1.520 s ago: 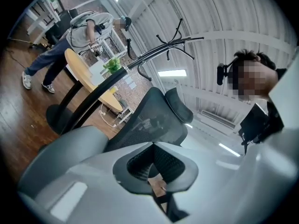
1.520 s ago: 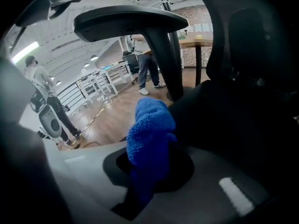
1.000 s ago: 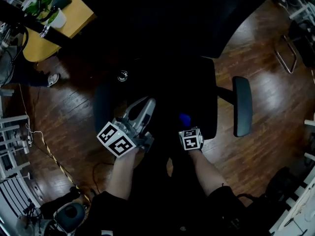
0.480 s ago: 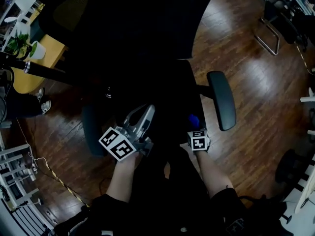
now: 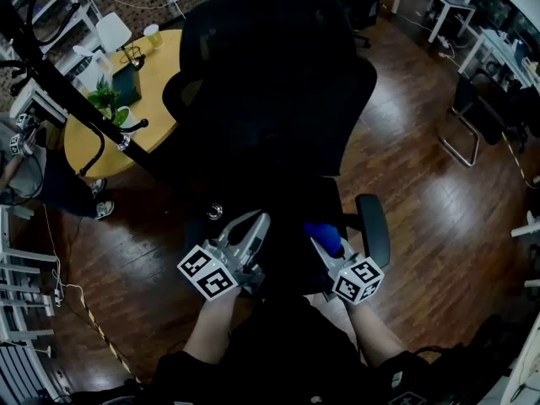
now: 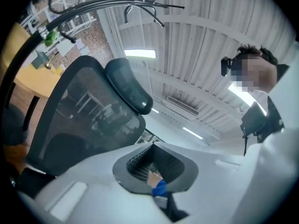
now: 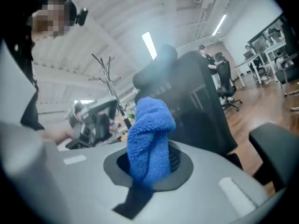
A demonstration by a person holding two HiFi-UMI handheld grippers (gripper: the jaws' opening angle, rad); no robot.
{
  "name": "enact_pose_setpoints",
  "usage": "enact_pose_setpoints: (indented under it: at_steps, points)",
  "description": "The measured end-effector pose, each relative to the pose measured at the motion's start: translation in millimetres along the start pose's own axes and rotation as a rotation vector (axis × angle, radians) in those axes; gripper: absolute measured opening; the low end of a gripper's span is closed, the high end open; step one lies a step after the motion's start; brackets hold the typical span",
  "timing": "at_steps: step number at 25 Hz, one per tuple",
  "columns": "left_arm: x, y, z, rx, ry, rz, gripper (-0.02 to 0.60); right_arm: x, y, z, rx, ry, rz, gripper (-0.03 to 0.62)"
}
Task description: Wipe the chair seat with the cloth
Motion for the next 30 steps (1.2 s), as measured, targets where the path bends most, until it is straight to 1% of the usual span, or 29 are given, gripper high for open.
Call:
enact_pose_setpoints:
  at_steps: [2,4,7,9,11,14,17,20,24,27,30]
  points:
    - [13.2,-6.2,-29.4,-0.032,0.034,-0.004,-0.008,54.3,-11.8,29.8,0.082,-0.025,-0.098,0.037]
    - [19.5,-15.1,-55.2,-0.056,0.057,-0.016,-0.009,90.8,-25.6,54.8,0.154,-0.051,-0.155,0.037]
    - [26.3,-20.7,-81.1,-0.082,0.086,-0.055,-0.008,130.4,-37.7,74.4,0.228,-0.108,-0.229,0.037]
    - [26.0,-25.9,-91.0,-0.087,0.094,-0.068,-0.008,141.3,-43.0,83.9,0.25,-0.126,-0.259,0.037]
    - [24.7,-29.2,-95.6,-0.084,0.098,-0.071,-0.008,142.9,-44.0,89.6,0.263,-0.129,-0.269,0.037]
    - [22.3,-30.1,-101.6,-0.068,0.096,-0.069,-0.009,139.3,-44.4,92.4,0.278,-0.114,-0.257,0.037]
    - [18.1,-35.2,-104.3,-0.034,0.093,-0.07,-0.009,133.3,-46.0,93.7,0.297,-0.088,-0.24,0.037]
    - [15.6,-51.0,-103.3,0.003,0.099,-0.093,-0.008,123.5,-45.1,100.2,0.322,-0.082,-0.229,0.037]
    - [14.8,-81.8,-99.5,0.019,0.093,-0.133,-0.008,112.5,-47.3,117.1,0.325,-0.115,-0.22,0.037]
    - [11.3,-101.4,-102.1,-0.002,0.089,-0.131,-0.008,109.7,-64.1,129.5,0.296,-0.143,-0.229,0.037]
    - [10.5,-106.8,-115.7,-0.061,0.109,-0.12,-0.008,105.9,-84.3,137.1,0.252,-0.143,-0.228,0.037]
Point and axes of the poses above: the fingertips, and each gripper's own axes: y forward along the fingers, z to its left, x out of its top, the point moved 3 cm from there along -y, backward along the fingers, and after that the axes turned 9 degrees about -y, right-handed, at the moved point
